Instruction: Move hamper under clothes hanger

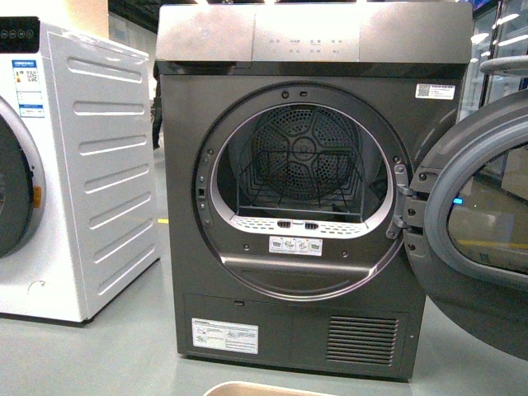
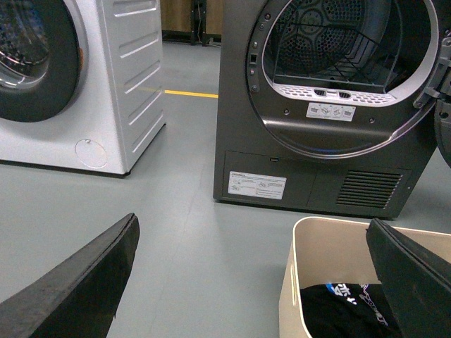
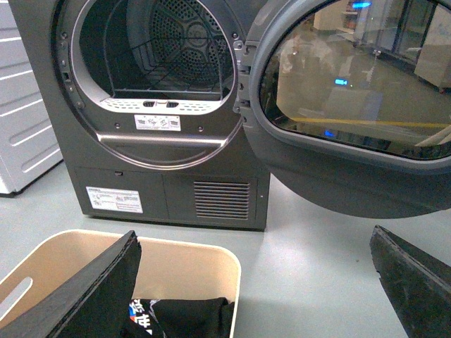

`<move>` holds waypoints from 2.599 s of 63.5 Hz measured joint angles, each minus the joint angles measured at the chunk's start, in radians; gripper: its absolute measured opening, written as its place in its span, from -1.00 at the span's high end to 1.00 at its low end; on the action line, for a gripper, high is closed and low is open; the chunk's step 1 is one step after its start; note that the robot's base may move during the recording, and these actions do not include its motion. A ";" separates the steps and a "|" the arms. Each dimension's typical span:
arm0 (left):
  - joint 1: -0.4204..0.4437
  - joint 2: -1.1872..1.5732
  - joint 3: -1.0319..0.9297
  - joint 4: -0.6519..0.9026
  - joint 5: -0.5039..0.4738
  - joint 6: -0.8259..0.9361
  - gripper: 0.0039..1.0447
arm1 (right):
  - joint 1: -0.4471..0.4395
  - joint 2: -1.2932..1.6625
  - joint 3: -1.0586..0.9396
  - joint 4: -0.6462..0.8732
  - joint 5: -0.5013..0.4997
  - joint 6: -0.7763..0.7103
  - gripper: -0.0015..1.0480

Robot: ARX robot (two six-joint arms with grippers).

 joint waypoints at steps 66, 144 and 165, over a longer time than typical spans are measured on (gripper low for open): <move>0.018 1.508 0.587 0.180 0.051 0.128 -0.88 | 0.000 1.317 0.459 0.129 -0.186 0.005 -0.85; -0.257 2.240 1.099 0.203 -0.047 -0.036 -0.88 | 0.016 2.117 0.888 0.171 -0.014 -0.058 -0.85; -0.285 2.293 1.131 0.202 -0.051 -0.052 -0.88 | 0.010 2.149 0.898 0.194 -0.010 -0.058 -0.85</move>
